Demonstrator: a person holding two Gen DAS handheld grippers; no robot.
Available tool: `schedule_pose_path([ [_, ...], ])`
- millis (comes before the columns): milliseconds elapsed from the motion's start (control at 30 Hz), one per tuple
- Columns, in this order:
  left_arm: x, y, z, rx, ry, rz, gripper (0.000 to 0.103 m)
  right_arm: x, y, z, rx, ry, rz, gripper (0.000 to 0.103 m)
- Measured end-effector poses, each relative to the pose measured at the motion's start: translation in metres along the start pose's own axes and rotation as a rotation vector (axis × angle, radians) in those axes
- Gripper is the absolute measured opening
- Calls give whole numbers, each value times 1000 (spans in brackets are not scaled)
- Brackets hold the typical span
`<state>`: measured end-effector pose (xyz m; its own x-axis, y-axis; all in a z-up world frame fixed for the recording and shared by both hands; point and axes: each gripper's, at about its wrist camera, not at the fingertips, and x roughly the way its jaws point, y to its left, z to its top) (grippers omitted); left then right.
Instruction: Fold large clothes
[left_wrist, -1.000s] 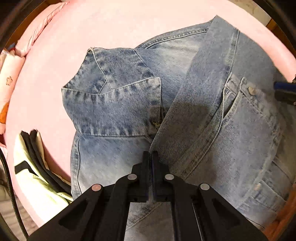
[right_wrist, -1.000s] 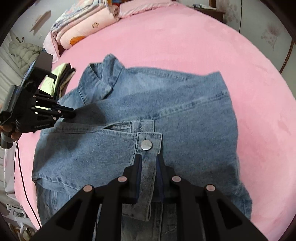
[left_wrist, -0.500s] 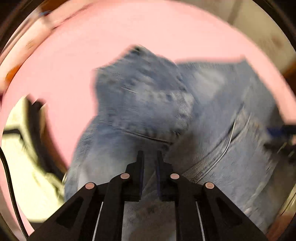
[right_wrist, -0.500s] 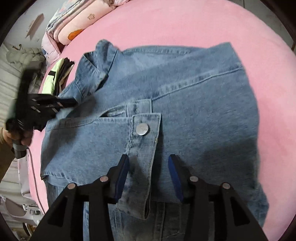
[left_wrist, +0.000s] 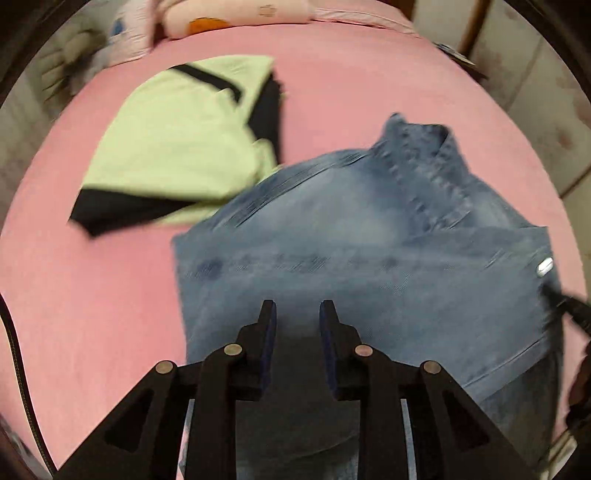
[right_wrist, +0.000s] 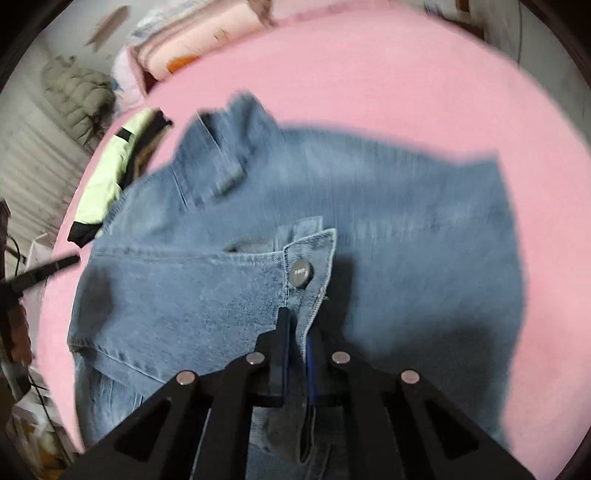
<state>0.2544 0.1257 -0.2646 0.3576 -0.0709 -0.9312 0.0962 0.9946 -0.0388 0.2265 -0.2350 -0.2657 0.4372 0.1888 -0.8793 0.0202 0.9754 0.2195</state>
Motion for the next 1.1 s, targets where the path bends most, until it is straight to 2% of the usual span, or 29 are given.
schedule_pose_path([
  [67,11,4,-11,-40,14,16,23,-6,3,10,-27,-48,-39,6],
  [133,29,3,-21,-57,14,33,23,0,1,16,-50,-59,-92,6],
  [267,58,-11,-35,33,-25,105,23,34,-3,8,-107,6,-167,6],
  [400,60,-18,-37,110,-75,140,23,44,-2,5,-103,49,-216,13],
  [500,53,-14,-35,97,-66,123,23,35,-4,9,-42,67,-219,22],
  [567,40,-11,-32,71,-58,117,25,21,-4,8,-8,53,-201,22],
  [600,30,-8,-33,40,-60,102,27,12,-4,6,4,42,-190,23],
  [667,12,-2,-37,-13,-72,64,41,-7,-3,-1,30,33,-163,24],
  [733,-6,6,-50,-78,-70,27,46,-22,-4,-12,55,38,-134,25],
  [800,-16,8,-66,-137,-33,-45,46,-32,-5,-26,84,58,-110,30],
  [967,-9,-5,-107,-209,103,-253,46,-37,-13,-64,196,136,-21,30],
  [1100,5,-16,-119,-267,124,-372,46,-26,-16,-81,254,185,-2,30],
])
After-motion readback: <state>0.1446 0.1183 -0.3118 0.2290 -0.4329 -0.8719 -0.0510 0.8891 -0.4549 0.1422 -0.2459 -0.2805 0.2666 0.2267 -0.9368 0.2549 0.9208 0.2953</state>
